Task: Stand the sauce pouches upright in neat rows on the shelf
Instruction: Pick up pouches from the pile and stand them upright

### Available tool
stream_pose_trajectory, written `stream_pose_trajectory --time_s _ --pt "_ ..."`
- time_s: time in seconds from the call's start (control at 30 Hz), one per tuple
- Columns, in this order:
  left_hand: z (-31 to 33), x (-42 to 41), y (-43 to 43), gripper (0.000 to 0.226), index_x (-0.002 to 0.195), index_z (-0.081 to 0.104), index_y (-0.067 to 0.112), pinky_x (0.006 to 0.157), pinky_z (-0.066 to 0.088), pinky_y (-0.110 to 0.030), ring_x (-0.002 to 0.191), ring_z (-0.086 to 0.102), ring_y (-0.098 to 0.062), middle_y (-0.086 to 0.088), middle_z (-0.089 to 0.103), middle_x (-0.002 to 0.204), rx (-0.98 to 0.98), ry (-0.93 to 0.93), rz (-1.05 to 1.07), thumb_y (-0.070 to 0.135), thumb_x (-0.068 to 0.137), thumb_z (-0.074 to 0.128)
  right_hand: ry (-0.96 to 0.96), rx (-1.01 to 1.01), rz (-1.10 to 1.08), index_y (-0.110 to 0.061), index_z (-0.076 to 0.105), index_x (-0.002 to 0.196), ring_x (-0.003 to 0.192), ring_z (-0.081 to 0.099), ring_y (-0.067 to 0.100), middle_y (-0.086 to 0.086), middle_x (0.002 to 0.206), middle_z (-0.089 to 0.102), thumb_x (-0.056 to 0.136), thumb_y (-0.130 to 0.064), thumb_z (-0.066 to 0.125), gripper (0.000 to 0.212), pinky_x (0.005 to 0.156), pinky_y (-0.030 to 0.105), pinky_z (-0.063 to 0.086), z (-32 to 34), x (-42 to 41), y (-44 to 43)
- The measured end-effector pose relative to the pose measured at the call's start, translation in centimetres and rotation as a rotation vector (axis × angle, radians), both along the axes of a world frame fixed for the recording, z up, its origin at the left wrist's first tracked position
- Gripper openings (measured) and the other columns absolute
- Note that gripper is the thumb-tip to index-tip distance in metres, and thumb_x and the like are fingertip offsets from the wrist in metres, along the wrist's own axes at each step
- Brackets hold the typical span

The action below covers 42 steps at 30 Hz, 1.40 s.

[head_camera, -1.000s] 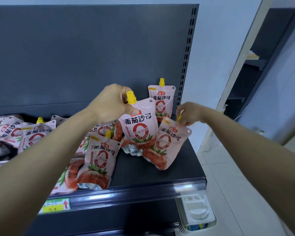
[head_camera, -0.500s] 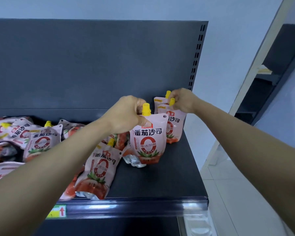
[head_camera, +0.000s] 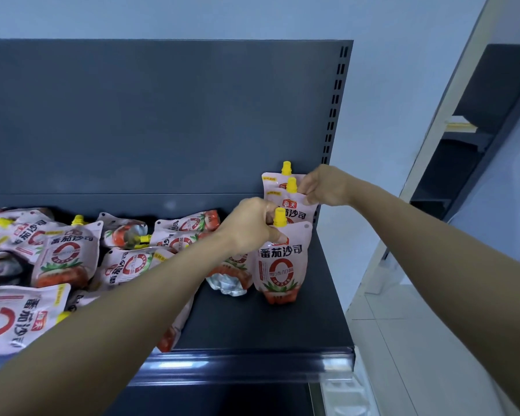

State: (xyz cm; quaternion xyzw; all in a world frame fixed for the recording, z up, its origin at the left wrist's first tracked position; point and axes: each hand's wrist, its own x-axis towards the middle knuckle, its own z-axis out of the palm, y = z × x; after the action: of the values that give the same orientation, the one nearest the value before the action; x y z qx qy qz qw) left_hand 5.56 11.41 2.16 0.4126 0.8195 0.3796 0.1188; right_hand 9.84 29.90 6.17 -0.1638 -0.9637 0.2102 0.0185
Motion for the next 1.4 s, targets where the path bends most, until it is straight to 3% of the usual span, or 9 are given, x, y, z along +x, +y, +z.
stream_pose_trajectory --time_s 0.13,0.3,0.47,0.63,0.77,0.87,1.13,1.23,1.4 --pt "0.0 0.2 0.2 0.022 0.075 0.063 0.000 0.074 0.056 -0.041 0.074 0.067 -0.029 -0.015 0.071 0.081 -0.003 0.011 0.011 0.013 0.069 0.079 0.036 0.004 0.002 -0.005 0.070 0.111 0.110 0.060 0.028 0.013 0.118 0.066 0.085 -0.001 0.063 0.027 0.090 0.028 0.043 -0.3 0.4 0.0" --pt "0.4 0.7 -0.8 0.025 0.058 0.058 0.015 0.049 0.044 -0.011 0.048 0.050 0.000 0.011 0.058 0.054 -0.018 0.007 -0.038 0.014 0.065 0.082 0.225 0.008 -0.038 -0.004 0.070 0.100 0.091 0.058 0.020 0.009 0.101 0.067 0.085 -0.008 0.063 0.016 0.082 0.029 0.047 0.2 0.9 -0.3" --pt "0.4 1.8 -3.3 0.031 0.051 0.055 0.021 0.045 0.038 -0.008 0.043 0.047 0.001 0.017 0.054 0.044 -0.046 -0.014 -0.068 0.014 0.064 0.083 0.368 0.005 0.031 -0.007 0.069 0.088 0.069 0.058 0.011 -0.001 0.080 0.066 0.085 -0.010 0.063 0.007 0.060 0.019 0.045 1.0 0.5 -2.1" --pt "0.5 1.7 -7.0 0.023 0.061 0.062 0.007 0.066 0.052 -0.036 0.058 0.058 -0.020 -0.010 0.067 0.065 -0.061 0.002 0.015 0.014 0.062 0.084 0.174 -0.069 0.165 -0.001 0.073 0.097 0.093 0.057 0.009 0.001 0.090 0.066 0.084 -0.011 0.068 0.017 0.085 0.019 0.039 -1.0 -0.7 -5.4" --pt "0.5 1.5 -10.0 0.023 0.062 0.063 0.007 0.058 0.045 -0.026 0.053 0.049 -0.008 -0.006 0.061 0.058 -0.047 0.000 0.124 0.016 0.061 0.084 -0.132 0.039 0.207 -0.002 0.071 0.104 0.093 0.061 0.025 0.011 0.098 0.067 0.088 -0.023 0.064 0.027 0.078 0.029 0.051 -3.8 -2.5 -7.4" --pt "0.6 1.2 -12.0 0.024 0.059 0.061 0.006 0.057 0.042 -0.027 0.052 0.046 -0.009 -0.004 0.058 0.056 -0.037 -0.002 0.179 0.012 0.062 0.084 -0.290 0.106 0.197 0.003 0.065 0.091 0.075 0.045 0.021 0.012 0.083 0.052 0.091 -0.028 0.057 0.032 0.051 0.026 0.031 -5.9 -3.4 -8.8" --pt "0.4 0.8 -14.4 0.024 0.067 0.062 -0.005 0.061 0.047 -0.026 0.060 0.050 -0.015 -0.012 0.061 0.064 0.020 -0.035 0.249 0.008 0.064 0.082 -0.479 0.111 0.138 -0.003 0.053 0.127 0.090 0.055 0.025 0.008 0.106 0.058 0.083 -0.058 0.058 0.070 0.074 0.030 0.044 -9.1 -5.9 -10.3" --pt "0.4 0.3 -14.8 0.023 0.071 0.064 -0.003 0.072 0.056 -0.040 0.063 0.059 -0.027 -0.023 0.069 0.075 0.008 -0.004 0.254 0.012 0.067 0.081 -0.540 0.119 0.132 -0.004 0.049 0.133 0.109 0.059 0.026 0.009 0.126 0.058 0.081 -0.062 0.057 0.079 0.089 0.032 0.049 -9.0 -6.4 -10.3" --pt "0.4 -0.2 -15.3 0.024 0.070 0.064 0.000 0.073 0.054 -0.046 0.075 0.063 -0.039 -0.023 0.068 0.078 -0.006 0.029 0.247 0.015 0.067 0.081 -0.540 0.070 0.092 -0.001 0.053 0.123 0.094 0.063 0.023 0.008 0.107 0.064 0.075 -0.061 0.065 0.077 0.067 0.027 0.046 -9.0 -7.3 -10.9"
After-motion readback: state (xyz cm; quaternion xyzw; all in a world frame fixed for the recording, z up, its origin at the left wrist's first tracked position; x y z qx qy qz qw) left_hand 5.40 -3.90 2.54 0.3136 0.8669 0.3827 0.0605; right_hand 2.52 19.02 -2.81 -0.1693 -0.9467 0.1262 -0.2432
